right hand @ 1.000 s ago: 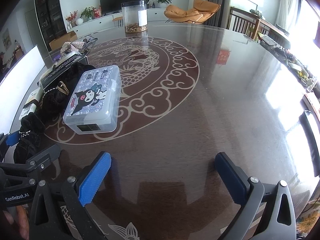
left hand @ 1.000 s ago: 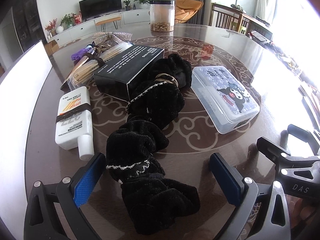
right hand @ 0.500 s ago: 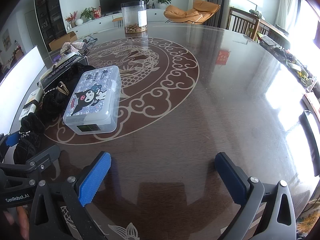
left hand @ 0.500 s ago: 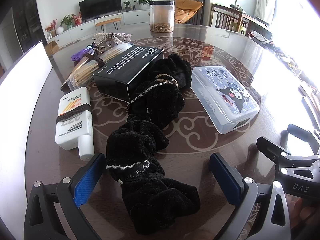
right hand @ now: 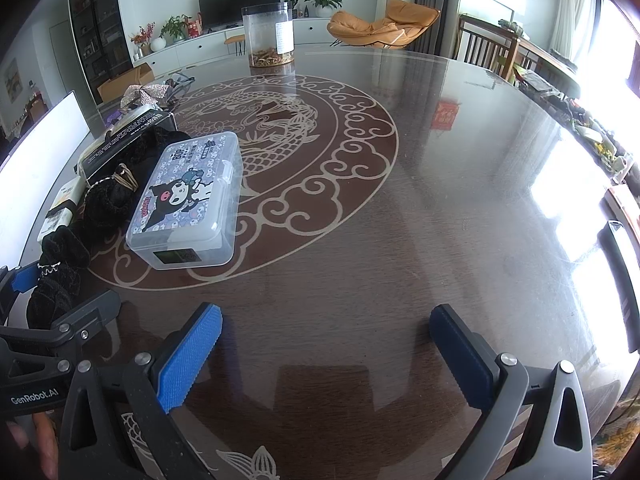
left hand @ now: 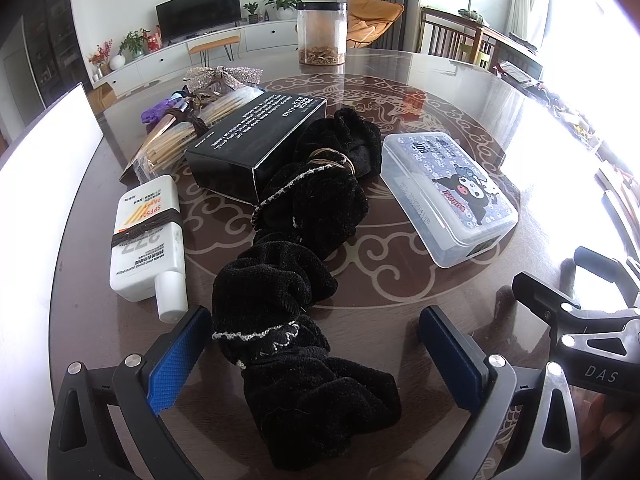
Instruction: Organize objects
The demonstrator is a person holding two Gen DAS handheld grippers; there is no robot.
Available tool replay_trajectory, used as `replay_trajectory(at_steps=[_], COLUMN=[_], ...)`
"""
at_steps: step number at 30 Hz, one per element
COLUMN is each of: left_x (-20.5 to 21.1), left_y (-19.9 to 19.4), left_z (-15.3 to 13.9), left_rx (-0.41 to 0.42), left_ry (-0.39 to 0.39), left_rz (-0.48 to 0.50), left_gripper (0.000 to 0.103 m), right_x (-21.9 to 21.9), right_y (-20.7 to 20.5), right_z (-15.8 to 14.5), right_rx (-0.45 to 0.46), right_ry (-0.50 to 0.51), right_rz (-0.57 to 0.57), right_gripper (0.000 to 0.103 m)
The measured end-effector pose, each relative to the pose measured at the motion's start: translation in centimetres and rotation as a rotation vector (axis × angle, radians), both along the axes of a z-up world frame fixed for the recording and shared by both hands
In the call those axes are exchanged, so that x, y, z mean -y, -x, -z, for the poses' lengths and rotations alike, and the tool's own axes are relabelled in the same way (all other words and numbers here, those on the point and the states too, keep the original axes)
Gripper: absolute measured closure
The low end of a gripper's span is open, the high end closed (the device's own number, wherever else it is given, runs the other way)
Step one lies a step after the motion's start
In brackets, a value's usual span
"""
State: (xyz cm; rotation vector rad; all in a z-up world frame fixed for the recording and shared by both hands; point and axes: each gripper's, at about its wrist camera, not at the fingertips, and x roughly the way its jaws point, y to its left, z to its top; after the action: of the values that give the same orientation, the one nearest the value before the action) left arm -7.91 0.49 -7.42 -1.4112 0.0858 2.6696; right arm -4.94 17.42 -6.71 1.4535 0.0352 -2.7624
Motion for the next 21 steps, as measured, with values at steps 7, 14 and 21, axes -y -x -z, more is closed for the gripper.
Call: replay_trajectory(at_steps=[7,14,21], left_x=[-0.01,-0.11,-0.13], left_y=[0.01,0.04,0.05], left_z=[0.03,-0.05,-0.04], left_rx=[-0.001,-0.001,-0.002], left_ry=[0.000,-0.002,-0.002], left_rz=[0.000,0.002,0.002], left_gripper=[0.000,0.000,0.000], right_x=[0.01,0.02,0.00], right_y=[-0.01,0.00,-0.01], right_z=[0.01,0.02,0.01], right_rx=[0.000,0.000,-0.001], right_ry=[0.000,0.000,-0.001], right_rz=[0.000,-0.001,-0.001], right_gripper=[0.000,0.000,0.000])
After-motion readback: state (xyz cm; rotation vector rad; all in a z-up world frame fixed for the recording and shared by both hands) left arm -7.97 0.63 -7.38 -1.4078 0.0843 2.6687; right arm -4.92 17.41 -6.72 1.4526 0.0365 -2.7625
